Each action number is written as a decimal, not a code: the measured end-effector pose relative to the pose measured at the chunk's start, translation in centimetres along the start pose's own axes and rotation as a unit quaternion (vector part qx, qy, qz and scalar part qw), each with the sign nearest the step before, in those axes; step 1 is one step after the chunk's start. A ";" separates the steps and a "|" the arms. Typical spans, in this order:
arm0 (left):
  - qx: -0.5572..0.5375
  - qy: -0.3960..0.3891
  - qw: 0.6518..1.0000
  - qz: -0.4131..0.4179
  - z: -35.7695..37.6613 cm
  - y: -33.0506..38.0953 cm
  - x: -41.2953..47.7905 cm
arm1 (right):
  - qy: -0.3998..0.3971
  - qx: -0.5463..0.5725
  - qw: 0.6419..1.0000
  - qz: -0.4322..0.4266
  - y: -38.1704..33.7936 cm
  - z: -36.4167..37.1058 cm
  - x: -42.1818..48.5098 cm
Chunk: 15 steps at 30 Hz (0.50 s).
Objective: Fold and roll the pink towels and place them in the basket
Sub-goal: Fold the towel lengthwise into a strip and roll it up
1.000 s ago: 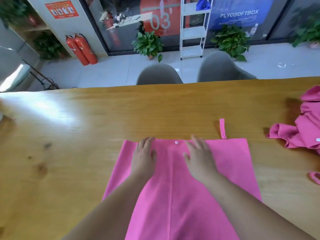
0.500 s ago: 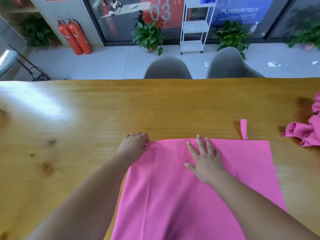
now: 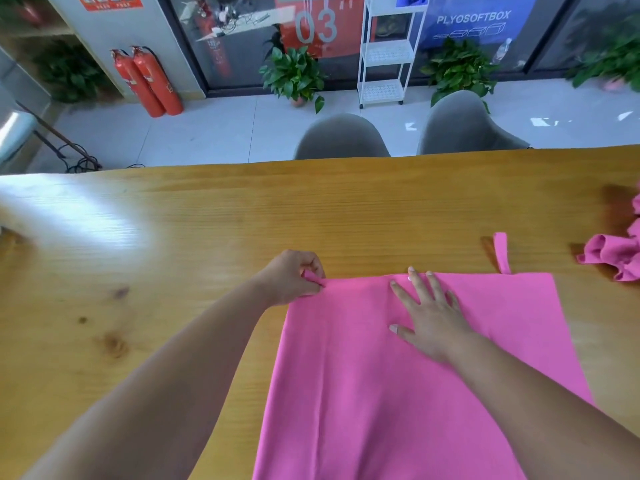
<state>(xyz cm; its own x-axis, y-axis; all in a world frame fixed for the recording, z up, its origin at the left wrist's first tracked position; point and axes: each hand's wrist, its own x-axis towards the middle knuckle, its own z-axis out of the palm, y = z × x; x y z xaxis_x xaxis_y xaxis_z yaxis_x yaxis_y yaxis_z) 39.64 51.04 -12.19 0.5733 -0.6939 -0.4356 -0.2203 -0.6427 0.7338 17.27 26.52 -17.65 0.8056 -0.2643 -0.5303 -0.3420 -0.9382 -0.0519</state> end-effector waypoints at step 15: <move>0.347 -0.130 0.928 0.034 0.1 -0.3 -0.1 | -0.007 0.004 1.000 0.004 -0.2 -0.4 0.0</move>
<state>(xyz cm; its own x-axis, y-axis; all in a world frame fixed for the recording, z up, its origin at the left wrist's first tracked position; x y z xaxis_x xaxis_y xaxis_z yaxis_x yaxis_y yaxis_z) 39.59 51.32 -12.39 0.3483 -0.7380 -0.5779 -0.7561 -0.5856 0.2921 17.58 26.62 -17.31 0.7960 -0.2688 -0.5424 -0.3523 -0.9343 -0.0540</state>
